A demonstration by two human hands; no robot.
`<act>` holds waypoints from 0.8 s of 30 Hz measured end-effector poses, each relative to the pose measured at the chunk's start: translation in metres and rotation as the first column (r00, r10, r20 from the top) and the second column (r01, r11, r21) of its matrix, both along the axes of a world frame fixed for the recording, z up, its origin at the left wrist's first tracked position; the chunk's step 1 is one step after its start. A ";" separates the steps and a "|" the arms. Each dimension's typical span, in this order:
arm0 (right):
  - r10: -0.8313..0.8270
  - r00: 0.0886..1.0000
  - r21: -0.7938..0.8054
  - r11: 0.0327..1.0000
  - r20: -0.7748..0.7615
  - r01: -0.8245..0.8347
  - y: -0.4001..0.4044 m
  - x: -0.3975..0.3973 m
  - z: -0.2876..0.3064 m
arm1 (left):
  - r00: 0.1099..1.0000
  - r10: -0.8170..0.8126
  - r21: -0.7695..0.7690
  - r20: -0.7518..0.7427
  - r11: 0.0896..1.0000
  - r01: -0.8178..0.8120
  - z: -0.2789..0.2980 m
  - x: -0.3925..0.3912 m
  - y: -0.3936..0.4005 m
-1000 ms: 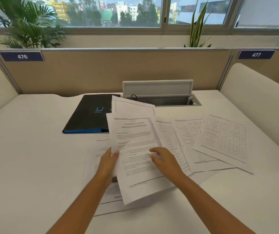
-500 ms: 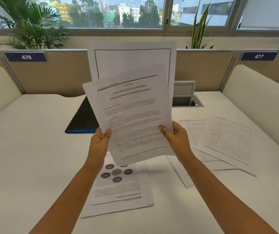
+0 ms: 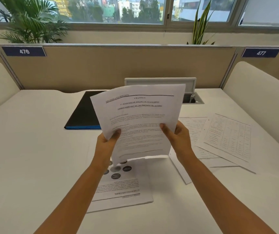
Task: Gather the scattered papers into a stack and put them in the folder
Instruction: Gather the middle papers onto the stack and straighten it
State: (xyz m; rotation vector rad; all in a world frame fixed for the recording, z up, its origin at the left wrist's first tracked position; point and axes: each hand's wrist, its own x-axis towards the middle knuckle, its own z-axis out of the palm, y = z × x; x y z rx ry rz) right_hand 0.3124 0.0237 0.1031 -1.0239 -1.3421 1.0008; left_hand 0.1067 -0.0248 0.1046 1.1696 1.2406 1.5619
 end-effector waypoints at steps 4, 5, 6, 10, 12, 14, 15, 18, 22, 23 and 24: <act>-0.020 1.000 0.018 1.000 -0.003 0.020 -0.005 0.001 -0.003 | 0.999 0.018 0.032 -0.033 0.999 -0.017 -0.005 -0.014 0.000; -0.009 1.000 0.010 1.000 0.021 0.009 -0.008 0.000 -0.009 | 0.996 0.044 -0.004 -0.076 0.999 -0.044 -0.012 -0.014 -0.002; 0.000 0.998 0.000 1.000 0.063 0.000 -0.012 0.000 -0.017 | 0.991 0.067 -0.052 -0.119 0.996 -0.074 -0.023 -0.014 -0.005; -0.036 0.994 -0.068 0.997 0.105 0.043 -0.021 -0.006 -0.045 | 0.973 0.138 -0.170 -0.186 0.971 -0.170 -0.062 -0.011 -0.020; -0.048 0.995 -0.095 0.994 0.090 0.057 -0.021 -0.011 -0.044 | 0.951 0.203 -0.154 -0.233 0.958 -0.242 -0.066 -0.014 -0.023; -0.030 0.990 -0.108 0.993 0.141 0.045 -0.017 -0.018 -0.040 | 0.917 0.269 -0.126 -0.295 0.940 -0.316 -0.063 -0.019 -0.026; -0.014 0.984 -0.126 0.991 0.178 0.037 -0.015 -0.022 -0.038 | 0.896 0.304 -0.114 -0.325 0.928 -0.356 -0.061 -0.023 -0.028; 0.054 0.954 -0.265 0.964 0.297 0.028 -0.012 -0.036 -0.042 | 0.819 0.352 -0.156 -0.454 0.873 -0.462 -0.065 -0.035 -0.038; 0.196 0.872 -0.387 0.922 0.448 -0.009 -0.025 -0.051 -0.066 | 0.690 0.246 -0.277 -0.681 0.786 -0.553 -0.080 -0.044 -0.054; 0.227 0.851 -0.407 0.913 0.474 -0.017 -0.029 -0.053 -0.072 | 0.654 0.199 -0.312 -0.730 0.754 -0.578 -0.082 -0.046 -0.056; 0.247 0.822 -0.418 0.909 0.514 -0.012 -0.032 -0.054 -0.077 | 0.622 0.158 -0.343 -0.767 0.718 -0.605 -0.084 -0.048 -0.058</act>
